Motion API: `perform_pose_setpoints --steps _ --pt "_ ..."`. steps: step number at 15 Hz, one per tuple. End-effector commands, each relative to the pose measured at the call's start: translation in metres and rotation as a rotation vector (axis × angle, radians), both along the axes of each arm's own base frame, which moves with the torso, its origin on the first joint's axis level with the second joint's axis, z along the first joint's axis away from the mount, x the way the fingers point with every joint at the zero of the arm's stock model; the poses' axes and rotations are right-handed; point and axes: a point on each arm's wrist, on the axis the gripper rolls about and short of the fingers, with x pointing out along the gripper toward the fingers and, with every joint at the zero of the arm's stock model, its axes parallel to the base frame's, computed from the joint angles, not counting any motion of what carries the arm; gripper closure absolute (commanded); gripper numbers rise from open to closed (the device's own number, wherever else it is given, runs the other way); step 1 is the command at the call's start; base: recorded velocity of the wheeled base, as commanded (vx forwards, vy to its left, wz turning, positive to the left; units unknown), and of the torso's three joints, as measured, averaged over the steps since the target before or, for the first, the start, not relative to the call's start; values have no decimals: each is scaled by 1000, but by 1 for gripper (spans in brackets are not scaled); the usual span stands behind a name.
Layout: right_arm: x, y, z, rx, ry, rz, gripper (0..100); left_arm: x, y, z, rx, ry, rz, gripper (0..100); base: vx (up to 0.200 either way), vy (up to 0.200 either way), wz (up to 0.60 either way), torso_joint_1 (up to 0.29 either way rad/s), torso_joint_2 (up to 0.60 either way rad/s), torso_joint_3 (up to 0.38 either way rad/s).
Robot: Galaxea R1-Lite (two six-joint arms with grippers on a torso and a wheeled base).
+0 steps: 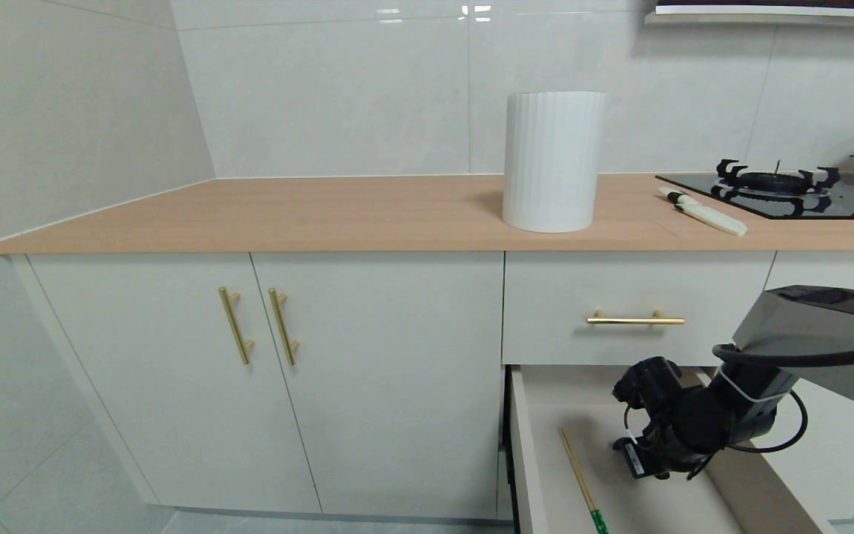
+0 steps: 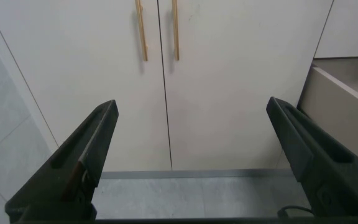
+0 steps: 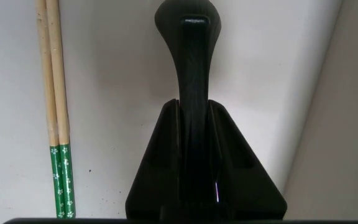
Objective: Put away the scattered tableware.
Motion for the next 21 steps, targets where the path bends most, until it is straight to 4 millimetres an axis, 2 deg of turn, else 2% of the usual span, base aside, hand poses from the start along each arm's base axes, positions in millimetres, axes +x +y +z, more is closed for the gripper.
perform_pose_setpoints --steps 1,4,5,15,16,18,19,20,21 --pt "0 0 0 0 0 1 100 0 0 0 0 1 0 0 0 0 0 0 0 0" --pt "0 0 0 0 0 1 100 0 0 0 0 -1 0 0 0 0 0 0 0 0" --pt "0 0 0 -1 1 1 0 0 0 0 0 1 0 0 0 0 0 0 0 0" --pt "-1 -1 2 12 -11 -18 0 0 0 0 0 -1 0 0 0 0 0 0 0 0" --pt "0 -2 10 26 -31 -41 0 0 0 0 0 1 0 0 0 0 0 0 0 0" --pt "-7 -4 49 86 -116 -96 0 0 0 0 0 -1 0 0 0 0 0 0 0 0" --pt "-10 -5 56 93 -128 -96 0 0 0 0 0 1 0 0 0 0 0 0 0 0" --pt "-21 -7 91 140 -199 -78 0 0 0 0 0 1 0 0 0 0 0 0 0 0" --pt "-27 -7 102 152 -219 -69 0 0 0 0 0 1 0 0 0 0 0 0 0 0"
